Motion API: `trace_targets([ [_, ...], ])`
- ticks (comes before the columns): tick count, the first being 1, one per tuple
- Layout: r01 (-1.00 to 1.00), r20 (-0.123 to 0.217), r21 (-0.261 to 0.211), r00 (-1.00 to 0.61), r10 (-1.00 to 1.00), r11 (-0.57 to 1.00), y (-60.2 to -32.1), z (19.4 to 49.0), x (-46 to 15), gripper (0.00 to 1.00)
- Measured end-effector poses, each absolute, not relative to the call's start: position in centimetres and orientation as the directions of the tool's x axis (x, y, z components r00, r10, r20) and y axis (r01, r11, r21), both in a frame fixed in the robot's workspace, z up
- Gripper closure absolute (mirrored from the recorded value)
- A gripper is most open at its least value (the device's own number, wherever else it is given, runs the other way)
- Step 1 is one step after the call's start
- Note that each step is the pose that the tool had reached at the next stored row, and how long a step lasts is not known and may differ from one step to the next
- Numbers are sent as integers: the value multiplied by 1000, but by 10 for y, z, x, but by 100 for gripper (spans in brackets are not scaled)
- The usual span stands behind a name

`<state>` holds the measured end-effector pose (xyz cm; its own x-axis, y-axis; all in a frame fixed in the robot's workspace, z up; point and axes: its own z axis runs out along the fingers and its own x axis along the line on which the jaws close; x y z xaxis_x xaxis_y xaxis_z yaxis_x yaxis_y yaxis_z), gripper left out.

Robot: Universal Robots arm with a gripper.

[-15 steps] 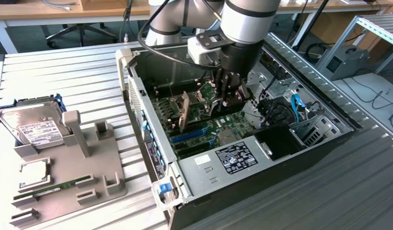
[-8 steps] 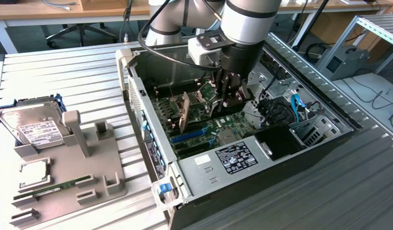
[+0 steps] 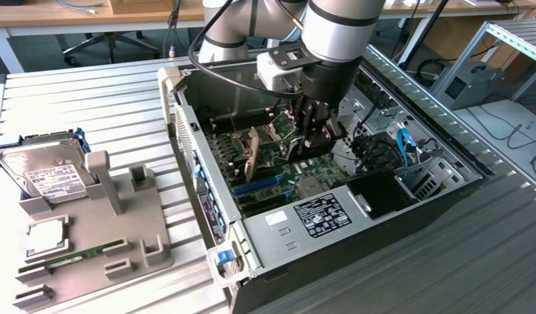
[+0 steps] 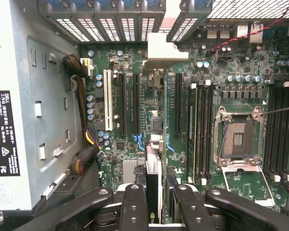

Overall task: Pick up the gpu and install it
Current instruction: 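Insert the gpu into the slot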

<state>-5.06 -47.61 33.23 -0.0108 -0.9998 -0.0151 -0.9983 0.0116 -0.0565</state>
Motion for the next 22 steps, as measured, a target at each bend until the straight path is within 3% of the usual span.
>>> trace_targets([
  [22, -998, -15, -56, -11, -1000, 12, -476, 326, -59, 74],
])
